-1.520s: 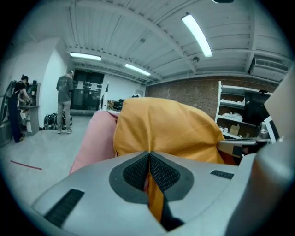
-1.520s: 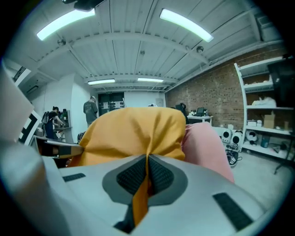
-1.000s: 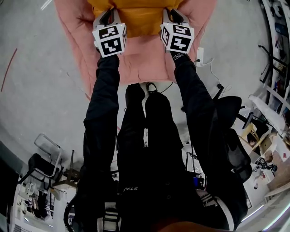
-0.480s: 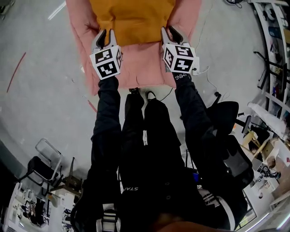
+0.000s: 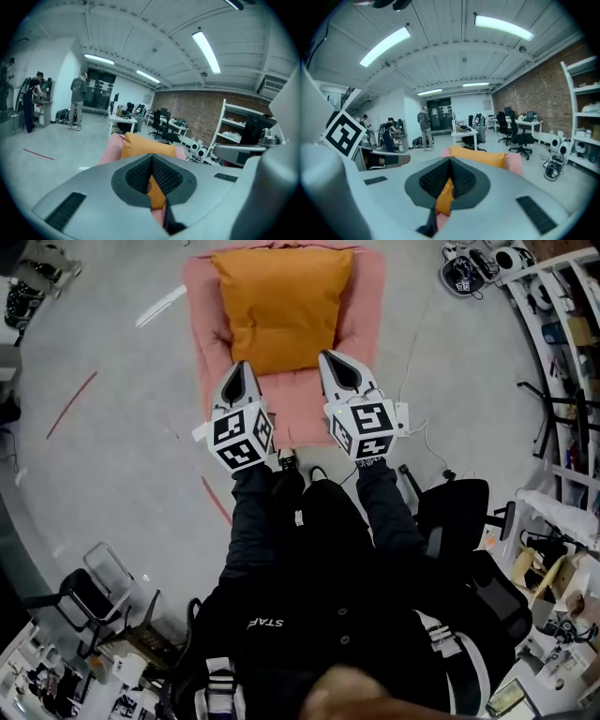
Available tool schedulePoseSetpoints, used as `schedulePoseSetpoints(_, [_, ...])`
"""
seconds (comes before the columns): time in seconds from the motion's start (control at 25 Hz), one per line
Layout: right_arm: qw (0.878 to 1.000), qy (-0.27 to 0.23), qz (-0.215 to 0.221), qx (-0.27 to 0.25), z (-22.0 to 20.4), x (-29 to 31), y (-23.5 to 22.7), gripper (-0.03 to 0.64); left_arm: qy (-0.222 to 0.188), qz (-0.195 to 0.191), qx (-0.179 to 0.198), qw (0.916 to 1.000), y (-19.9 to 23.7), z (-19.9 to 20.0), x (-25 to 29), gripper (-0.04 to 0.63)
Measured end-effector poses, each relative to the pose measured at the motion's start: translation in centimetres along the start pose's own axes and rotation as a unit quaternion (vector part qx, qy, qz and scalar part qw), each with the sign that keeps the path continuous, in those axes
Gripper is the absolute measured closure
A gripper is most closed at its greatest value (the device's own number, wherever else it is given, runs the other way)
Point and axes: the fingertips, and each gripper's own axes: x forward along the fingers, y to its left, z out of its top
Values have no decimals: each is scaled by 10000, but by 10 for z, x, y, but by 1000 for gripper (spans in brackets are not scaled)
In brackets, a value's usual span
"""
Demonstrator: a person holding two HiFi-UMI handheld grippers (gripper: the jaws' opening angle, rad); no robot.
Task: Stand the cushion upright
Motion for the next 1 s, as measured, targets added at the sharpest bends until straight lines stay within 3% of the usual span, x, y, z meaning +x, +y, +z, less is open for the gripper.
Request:
schedulePoseSetpoints(0.2, [9973, -578, 303, -344, 70, -47, 38, 604, -601, -176, 366, 9974, -42, 68, -63, 595])
schedulePoseSetpoints(0.36, [9942, -893, 368, -469, 98, -81, 47, 604, -1003, -330, 594, 9926, -75, 99, -98, 595])
schedulePoseSetpoints(0.72, [9891, -1246, 514, -594, 131, -124, 52, 604, -1264, -394, 875, 9873, -115, 117, -133, 595])
schedulePoseSetpoints(1.0, [9876, -1308, 597, -626, 137, -135, 60, 604, -1327, -319, 973, 9859, -121, 119, -148, 595])
